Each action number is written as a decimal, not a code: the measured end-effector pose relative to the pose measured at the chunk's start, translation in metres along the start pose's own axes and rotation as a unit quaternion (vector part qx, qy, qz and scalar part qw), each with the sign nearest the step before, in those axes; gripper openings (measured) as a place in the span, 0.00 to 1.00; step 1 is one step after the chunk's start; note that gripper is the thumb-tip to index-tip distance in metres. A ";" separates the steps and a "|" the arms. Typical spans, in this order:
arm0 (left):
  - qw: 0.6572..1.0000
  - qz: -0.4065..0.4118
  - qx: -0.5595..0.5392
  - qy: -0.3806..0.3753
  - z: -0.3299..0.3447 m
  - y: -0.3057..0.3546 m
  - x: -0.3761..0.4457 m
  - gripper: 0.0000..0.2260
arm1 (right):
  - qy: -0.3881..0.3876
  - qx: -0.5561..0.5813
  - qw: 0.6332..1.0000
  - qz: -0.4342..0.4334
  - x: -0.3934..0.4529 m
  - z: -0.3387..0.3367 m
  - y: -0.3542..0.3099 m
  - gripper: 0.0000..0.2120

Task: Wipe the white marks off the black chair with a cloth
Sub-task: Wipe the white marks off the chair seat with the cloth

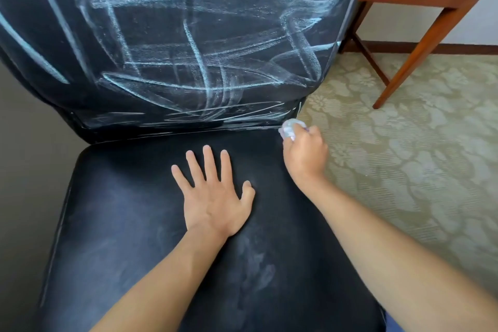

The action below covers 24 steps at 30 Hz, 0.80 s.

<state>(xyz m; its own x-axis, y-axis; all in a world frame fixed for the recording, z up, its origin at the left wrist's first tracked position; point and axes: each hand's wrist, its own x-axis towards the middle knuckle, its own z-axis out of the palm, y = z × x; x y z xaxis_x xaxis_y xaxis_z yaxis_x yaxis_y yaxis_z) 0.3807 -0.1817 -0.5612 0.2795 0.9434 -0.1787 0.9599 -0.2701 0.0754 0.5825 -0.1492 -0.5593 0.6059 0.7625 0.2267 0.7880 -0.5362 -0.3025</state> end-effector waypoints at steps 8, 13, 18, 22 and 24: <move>1.000 -0.005 0.003 0.009 0.001 0.001 0.001 0.38 | -0.031 0.005 0.995 -0.095 -0.004 0.006 -0.053 0.08; 1.000 0.016 0.023 -0.006 0.004 -0.005 0.002 0.40 | -0.120 0.056 0.967 -0.218 -0.030 0.009 -0.129 0.13; 1.000 0.009 0.004 0.020 0.004 -0.006 0.001 0.39 | -0.124 0.036 0.951 -0.281 -0.015 0.010 -0.114 0.09; 1.000 0.001 -0.005 0.024 0.004 -0.005 -0.001 0.38 | -0.109 -0.016 0.954 -0.278 0.019 -0.001 -0.048 0.15; 1.000 0.000 -0.007 0.024 0.004 -0.005 -0.001 0.37 | -0.098 -0.036 0.965 -0.240 0.030 -0.004 -0.019 0.15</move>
<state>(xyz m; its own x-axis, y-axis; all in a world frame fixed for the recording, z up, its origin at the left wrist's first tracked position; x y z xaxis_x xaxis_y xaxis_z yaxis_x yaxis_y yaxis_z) 0.3753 -0.1821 -0.5653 0.2775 0.9518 -0.1309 0.9594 -0.2674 0.0894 0.5865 -0.1180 -0.5429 0.1426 0.9794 0.1431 0.9825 -0.1225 -0.1404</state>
